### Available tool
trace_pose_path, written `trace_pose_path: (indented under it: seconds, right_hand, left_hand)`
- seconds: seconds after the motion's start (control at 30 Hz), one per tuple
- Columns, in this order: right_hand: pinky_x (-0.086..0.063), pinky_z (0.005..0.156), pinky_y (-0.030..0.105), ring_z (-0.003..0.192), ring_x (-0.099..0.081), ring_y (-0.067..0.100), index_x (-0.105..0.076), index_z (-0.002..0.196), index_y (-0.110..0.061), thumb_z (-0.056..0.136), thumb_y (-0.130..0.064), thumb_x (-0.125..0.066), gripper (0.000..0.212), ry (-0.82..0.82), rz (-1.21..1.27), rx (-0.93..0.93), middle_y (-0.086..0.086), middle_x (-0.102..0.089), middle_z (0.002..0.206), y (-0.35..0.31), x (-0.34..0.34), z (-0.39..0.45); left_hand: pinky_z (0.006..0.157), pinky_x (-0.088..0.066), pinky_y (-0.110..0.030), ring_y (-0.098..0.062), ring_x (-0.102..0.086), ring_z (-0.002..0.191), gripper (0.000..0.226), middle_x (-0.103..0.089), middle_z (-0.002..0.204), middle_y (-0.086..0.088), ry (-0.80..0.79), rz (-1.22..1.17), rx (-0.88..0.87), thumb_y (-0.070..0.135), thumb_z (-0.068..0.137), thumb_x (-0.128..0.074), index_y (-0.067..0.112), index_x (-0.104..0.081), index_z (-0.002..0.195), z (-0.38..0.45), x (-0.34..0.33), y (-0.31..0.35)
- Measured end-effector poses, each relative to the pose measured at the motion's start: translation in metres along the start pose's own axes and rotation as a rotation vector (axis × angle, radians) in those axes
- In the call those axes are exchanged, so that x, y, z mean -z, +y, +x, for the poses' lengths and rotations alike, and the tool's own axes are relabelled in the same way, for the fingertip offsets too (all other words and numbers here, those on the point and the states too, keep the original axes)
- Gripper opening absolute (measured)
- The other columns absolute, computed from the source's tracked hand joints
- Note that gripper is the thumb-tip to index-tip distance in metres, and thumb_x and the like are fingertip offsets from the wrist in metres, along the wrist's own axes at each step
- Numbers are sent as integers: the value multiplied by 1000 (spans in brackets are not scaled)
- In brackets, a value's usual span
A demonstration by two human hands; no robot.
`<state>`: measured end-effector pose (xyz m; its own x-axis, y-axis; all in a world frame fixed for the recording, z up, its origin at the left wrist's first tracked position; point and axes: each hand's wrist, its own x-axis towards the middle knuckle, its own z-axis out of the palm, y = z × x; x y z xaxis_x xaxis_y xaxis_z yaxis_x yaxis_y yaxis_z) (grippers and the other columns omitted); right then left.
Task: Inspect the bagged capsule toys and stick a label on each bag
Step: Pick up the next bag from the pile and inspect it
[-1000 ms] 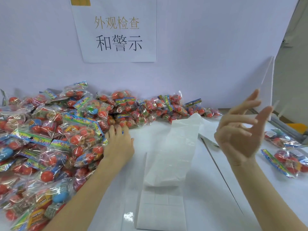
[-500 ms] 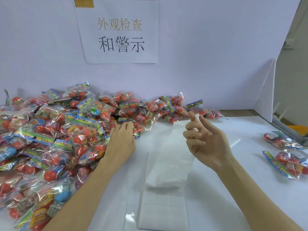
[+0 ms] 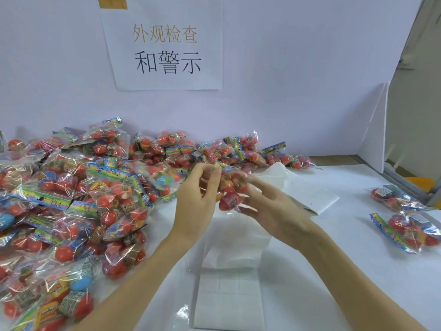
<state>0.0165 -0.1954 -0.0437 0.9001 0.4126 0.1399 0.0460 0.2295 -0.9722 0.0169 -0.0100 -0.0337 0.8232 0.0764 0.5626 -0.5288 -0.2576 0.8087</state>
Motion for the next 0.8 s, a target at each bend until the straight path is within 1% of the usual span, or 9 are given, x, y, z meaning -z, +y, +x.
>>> trace_pose_path:
  seconds: [0.1, 0.17, 0.27, 0.37, 0.43, 0.53, 0.6, 0.7, 0.8]
  right_hand:
    - [-55, 103, 44, 120, -68, 36, -64, 138, -14, 97, -34, -73, 46, 53, 4, 9, 17, -71, 129, 1, -2, 0]
    - [-56, 100, 45, 114, -70, 35, -66, 134, -7, 97, -29, -71, 43, 121, 16, 14, 18, -73, 123, 1, -1, 1]
    - [-57, 99, 43, 111, -71, 36, -66, 131, -3, 95, -28, -70, 44, 167, 36, 17, 20, -73, 120, 0, -1, 1]
    - [-59, 92, 34, 109, -73, 31, -69, 128, -13, 90, -41, -74, 48, 262, -104, 57, 14, -75, 117, -4, -2, 0]
    - [-58, 82, 25, 99, -75, 20, -75, 118, -19, 85, -44, -77, 41, 326, -208, 122, 5, -78, 108, -6, -3, 0]
    - [-55, 73, 26, 79, -72, 19, -78, 99, -11, 93, -35, -74, 25, 393, -203, 183, 8, -78, 89, -3, -2, 1]
    - [-56, 69, 28, 71, -70, 20, -77, 96, -6, 100, -31, -69, 26, 464, -204, 183, 8, -75, 82, -2, 0, 2]
    - [-51, 58, 17, 65, -67, 13, -77, 93, -6, 101, -26, -68, 24, 549, -190, 169, 1, -71, 75, -2, 2, 2]
    - [-54, 62, 17, 73, -72, 10, -78, 95, -7, 102, -22, -65, 21, 535, -154, 172, -2, -77, 81, -2, 1, 2]
  left_hand:
    - [73, -61, -30, -5, -67, 79, 24, -70, 85, 15, -94, -76, 87, 47, 102, -54, 27, -66, 98, -2, -2, -2]
    - [81, -57, -22, -6, -70, 95, 26, -74, 99, 13, -198, -144, 146, 50, 99, -60, 30, -68, 111, -1, -2, -4]
    - [86, -54, -17, -4, -69, 106, 50, -73, 110, 8, -167, -201, 214, 30, 88, -82, 32, -60, 133, -3, -3, -6]
    - [81, -64, -37, -23, -75, 98, 74, -77, 110, -3, -154, -273, 268, 19, 74, -91, 28, -54, 137, 0, 1, -7]
    - [72, -65, -39, -31, -77, 90, 70, -79, 106, -7, -218, -302, 282, 12, 73, -92, 22, -57, 133, 3, 5, -8]
    - [69, -60, -24, -23, -78, 83, 54, -81, 96, -5, -257, -251, 295, 16, 75, -91, 17, -66, 122, 3, 5, -7]
    - [76, -59, -24, -21, -76, 83, 43, -81, 95, -7, -253, -318, 336, 26, 79, -83, 13, -70, 117, 3, 3, -8]
    - [96, -58, -33, -26, -75, 101, 33, -79, 107, -12, -218, -422, 378, 27, 90, -69, 5, -76, 113, 6, 4, -12]
    - [93, -61, -33, -23, -76, 96, 28, -79, 104, -14, -133, -475, 440, 24, 89, -72, 4, -80, 107, 6, 3, -13]
